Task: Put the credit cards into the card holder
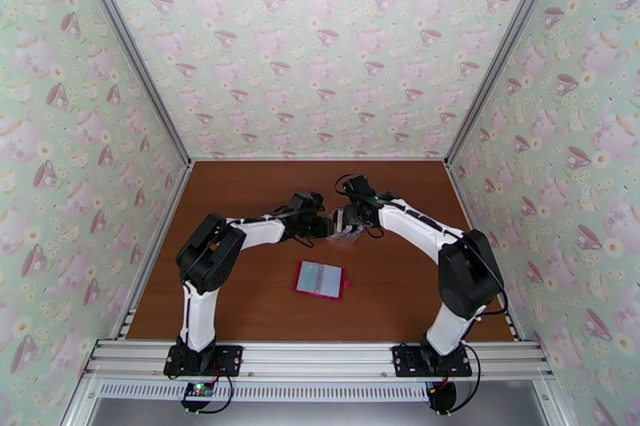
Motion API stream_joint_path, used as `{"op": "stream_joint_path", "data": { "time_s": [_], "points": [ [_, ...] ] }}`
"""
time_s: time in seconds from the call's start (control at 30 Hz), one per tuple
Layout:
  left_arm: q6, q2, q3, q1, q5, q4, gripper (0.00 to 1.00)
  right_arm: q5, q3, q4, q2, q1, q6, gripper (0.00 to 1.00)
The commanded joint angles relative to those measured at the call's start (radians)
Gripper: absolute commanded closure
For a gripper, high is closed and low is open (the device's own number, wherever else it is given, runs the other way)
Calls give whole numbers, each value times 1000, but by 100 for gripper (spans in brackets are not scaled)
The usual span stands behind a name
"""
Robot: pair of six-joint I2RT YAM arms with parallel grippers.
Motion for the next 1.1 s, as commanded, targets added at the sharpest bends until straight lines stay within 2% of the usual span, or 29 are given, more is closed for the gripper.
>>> {"op": "stream_joint_path", "data": {
  "time_s": [0.0, 0.7, 1.07],
  "points": [
    [0, 9, -27, 3, 14, 2, 57, 32, 34, -31, 21, -1, -27, 37],
    [-10, 21, -33, 4, 24, 15, 57, 78, 34, -62, 72, 16, -35, 37],
    [-10, 23, -34, 3, 23, 14, 57, 29, -6, -55, 34, 17, -29, 37]
  ]
}}
